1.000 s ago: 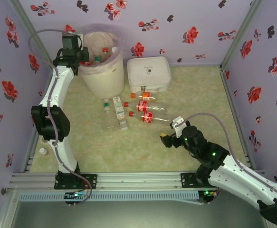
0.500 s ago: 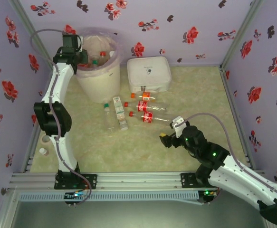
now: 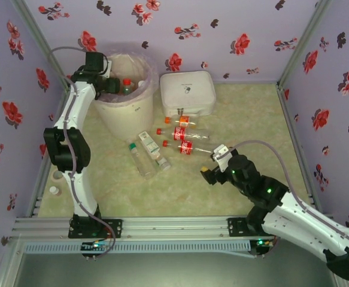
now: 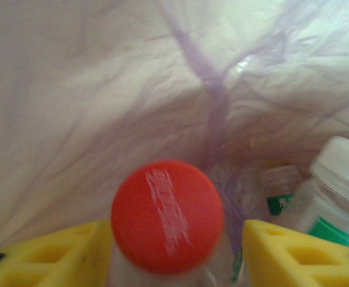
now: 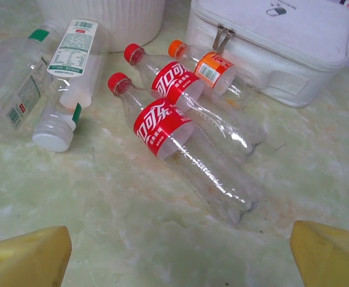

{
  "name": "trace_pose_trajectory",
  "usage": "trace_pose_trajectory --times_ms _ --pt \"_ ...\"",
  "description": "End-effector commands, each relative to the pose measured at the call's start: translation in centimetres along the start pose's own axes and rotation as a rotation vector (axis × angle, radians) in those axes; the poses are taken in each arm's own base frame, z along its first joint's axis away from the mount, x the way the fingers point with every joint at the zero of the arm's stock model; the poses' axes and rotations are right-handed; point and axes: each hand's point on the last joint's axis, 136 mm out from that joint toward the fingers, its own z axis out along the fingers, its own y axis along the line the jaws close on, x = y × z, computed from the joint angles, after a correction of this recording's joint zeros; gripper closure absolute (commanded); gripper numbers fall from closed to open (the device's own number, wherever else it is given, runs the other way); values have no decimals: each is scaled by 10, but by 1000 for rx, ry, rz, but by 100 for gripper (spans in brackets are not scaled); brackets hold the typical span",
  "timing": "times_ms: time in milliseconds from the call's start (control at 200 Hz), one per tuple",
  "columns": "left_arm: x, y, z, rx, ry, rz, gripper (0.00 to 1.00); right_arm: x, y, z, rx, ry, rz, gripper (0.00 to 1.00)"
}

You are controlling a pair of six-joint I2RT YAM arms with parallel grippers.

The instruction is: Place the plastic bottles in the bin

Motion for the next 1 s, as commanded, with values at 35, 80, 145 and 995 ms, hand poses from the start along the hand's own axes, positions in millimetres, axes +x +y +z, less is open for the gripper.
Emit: trace_pose_trajectory --times_ms 35,80,145,995 --pt "-37 -2 -78 32 -127 4 29 -18 -13 -4 54 -21 -100 5" --pt "-44 -2 -91 36 -156 1 28 -19 -15 -3 56 -18 -104 5" --pt "-51 -1 -109 36 -194 -3 27 -20 -15 -2 52 -14 -102 5" --pt "43 21 -230 105 -473 -436 24 -4 -30 74 -99 336 -621 7"
